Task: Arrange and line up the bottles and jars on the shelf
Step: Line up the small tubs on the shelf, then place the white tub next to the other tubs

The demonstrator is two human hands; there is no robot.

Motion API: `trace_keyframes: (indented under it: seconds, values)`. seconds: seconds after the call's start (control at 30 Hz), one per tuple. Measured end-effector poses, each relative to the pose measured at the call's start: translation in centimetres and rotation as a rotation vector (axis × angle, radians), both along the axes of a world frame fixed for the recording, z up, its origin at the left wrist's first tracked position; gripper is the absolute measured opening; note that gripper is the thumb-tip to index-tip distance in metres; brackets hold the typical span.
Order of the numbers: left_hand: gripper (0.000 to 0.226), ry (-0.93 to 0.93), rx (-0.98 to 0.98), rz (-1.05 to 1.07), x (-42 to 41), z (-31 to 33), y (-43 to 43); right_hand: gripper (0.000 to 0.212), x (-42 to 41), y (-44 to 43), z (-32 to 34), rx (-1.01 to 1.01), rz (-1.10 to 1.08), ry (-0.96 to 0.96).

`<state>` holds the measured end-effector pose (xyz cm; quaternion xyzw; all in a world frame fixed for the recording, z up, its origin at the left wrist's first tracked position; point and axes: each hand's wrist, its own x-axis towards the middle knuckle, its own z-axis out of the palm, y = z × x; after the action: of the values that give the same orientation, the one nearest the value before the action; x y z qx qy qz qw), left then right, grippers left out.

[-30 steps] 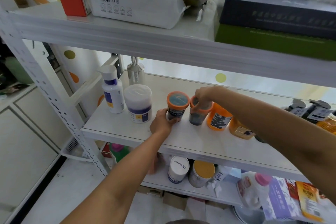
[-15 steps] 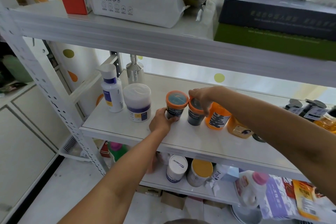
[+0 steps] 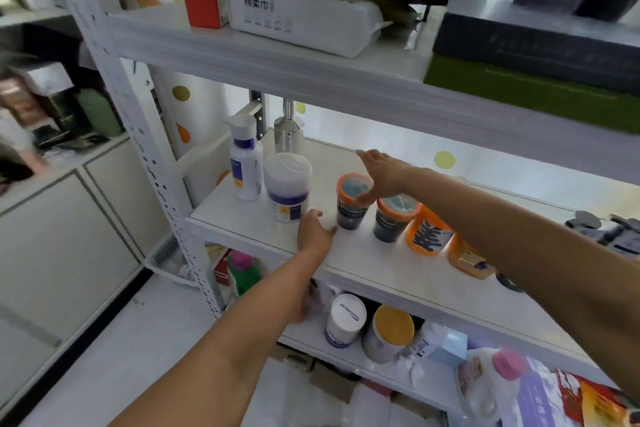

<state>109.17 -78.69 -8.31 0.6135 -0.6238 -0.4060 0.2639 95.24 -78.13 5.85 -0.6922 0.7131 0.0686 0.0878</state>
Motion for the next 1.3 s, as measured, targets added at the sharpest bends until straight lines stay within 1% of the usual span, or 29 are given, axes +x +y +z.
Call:
trace_keyframes:
  seconds: [0.07,0.13,0.2,0.27,0.33,0.4,0.5,0.57,0.67,0.77,0.97,1.1,1.3]
  values:
    - [0.039,0.026,0.054,0.079,1.5,0.4,0.2,0.102,1.8,-0.8,0.8,-0.05,0.056,-0.032]
    - [0.038,0.06,0.073,0.168,3.1,1.0,-0.1,0.098,3.7,-1.8,1.3,-0.07,0.106,-0.088]
    - [0.051,0.106,0.075,0.26,4.9,1.2,-0.8,0.095,5.6,-2.8,1.6,-0.069,0.15,-0.152]
    - [0.065,0.109,0.042,0.288,6.2,1.3,-1.6,0.093,7.2,-3.8,1.3,-0.061,0.183,-0.168]
    - [0.071,0.082,-0.011,0.199,6.9,1.0,-2.6,0.092,8.4,-5.0,0.5,-0.034,0.204,-0.162]
    - [0.066,0.033,-0.061,0.085,7.3,0.6,-3.5,0.093,9.2,-6.0,-0.4,0.014,0.214,-0.141]
    - [0.066,-0.033,-0.094,0.004,7.6,0.1,-4.6,0.089,9.9,-6.8,-1.2,0.074,0.186,-0.124]
    - [0.065,-0.055,-0.11,-0.032,7.8,-0.3,-5.5,0.085,10.2,-7.0,-1.4,0.072,0.149,-0.106]
    - [0.057,-0.107,-0.141,-0.109,7.9,0.0,-6.3,0.086,10.3,-7.4,-1.1,0.042,0.099,-0.028]
    - [0.054,-0.065,-0.127,-0.18,7.8,0.0,-6.8,0.088,9.9,-7.5,-0.8,0.039,0.038,0.017]
    - [0.051,-0.048,-0.082,-0.222,7.3,-0.3,-7.3,0.088,9.5,-7.7,-1.3,0.035,-0.121,-0.012]
    - [0.046,-0.064,-0.098,-0.22,7.0,-0.3,-7.5,0.086,9.5,-8.0,-0.9,0.052,-0.148,-0.04]
    - [0.053,-0.064,-0.081,-0.26,6.5,-0.8,-7.5,0.085,8.2,-7.4,-0.4,0.055,-0.179,-0.091]
